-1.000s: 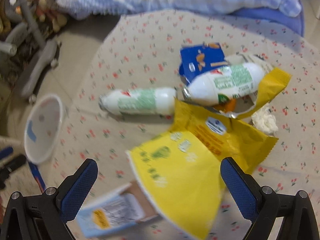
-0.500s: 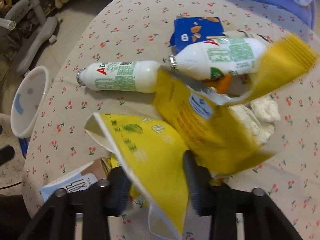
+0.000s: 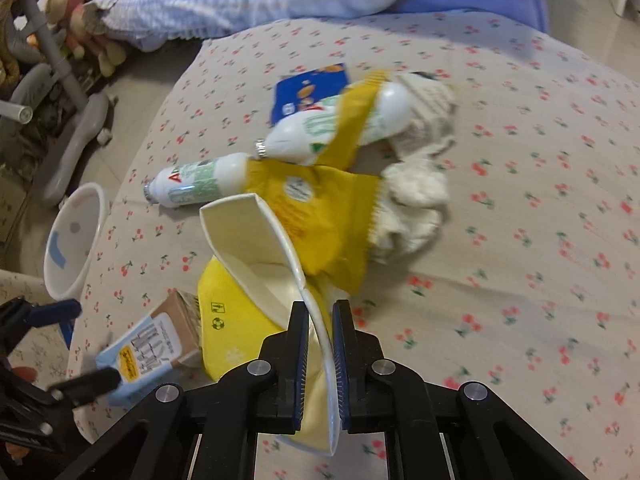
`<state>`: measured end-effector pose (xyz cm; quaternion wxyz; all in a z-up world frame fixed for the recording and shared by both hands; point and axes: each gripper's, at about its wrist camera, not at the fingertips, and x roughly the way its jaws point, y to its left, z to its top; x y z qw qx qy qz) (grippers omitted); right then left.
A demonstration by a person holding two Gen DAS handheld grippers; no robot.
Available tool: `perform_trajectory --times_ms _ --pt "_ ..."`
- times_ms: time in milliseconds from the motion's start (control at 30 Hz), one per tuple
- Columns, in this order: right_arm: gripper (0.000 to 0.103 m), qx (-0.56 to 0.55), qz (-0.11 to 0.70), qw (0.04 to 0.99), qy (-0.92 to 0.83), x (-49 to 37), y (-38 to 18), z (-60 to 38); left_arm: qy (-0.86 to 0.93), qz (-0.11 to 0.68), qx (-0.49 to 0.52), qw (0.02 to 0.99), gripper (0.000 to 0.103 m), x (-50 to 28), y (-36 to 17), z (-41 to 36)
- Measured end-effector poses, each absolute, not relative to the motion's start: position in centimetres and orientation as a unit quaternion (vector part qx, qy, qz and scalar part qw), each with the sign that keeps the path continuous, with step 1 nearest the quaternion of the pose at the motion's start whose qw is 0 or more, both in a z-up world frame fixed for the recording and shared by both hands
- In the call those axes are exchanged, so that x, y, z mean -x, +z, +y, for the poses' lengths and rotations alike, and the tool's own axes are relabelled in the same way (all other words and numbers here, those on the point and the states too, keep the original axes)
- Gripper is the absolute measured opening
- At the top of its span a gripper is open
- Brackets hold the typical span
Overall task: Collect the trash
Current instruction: 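Grasp the yellow paper bowl with the right tool while the left tool grasps the milk carton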
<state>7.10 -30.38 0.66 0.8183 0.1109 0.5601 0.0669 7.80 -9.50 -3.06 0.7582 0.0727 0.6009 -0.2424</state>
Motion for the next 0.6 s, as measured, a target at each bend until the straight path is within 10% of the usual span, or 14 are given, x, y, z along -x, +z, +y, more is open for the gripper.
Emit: perform_trajectory --times_ms 267,400,600 --pt "0.015 -0.128 0.562 0.815 0.048 -5.7 0.4 -33.0 -0.244 0.617 -0.122 0.738 0.084 -7.4 -5.2 -11.4" --pt "0.050 -0.134 0.567 0.811 0.047 -5.3 0.1 -33.2 -0.240 0.615 -0.133 0.739 0.068 -7.1 -5.5 -11.2" --pt "0.069 -0.124 0.563 0.814 0.069 -4.4 0.5 -31.9 -0.229 0.593 -0.100 0.765 0.067 -7.1 -3.5 -9.2"
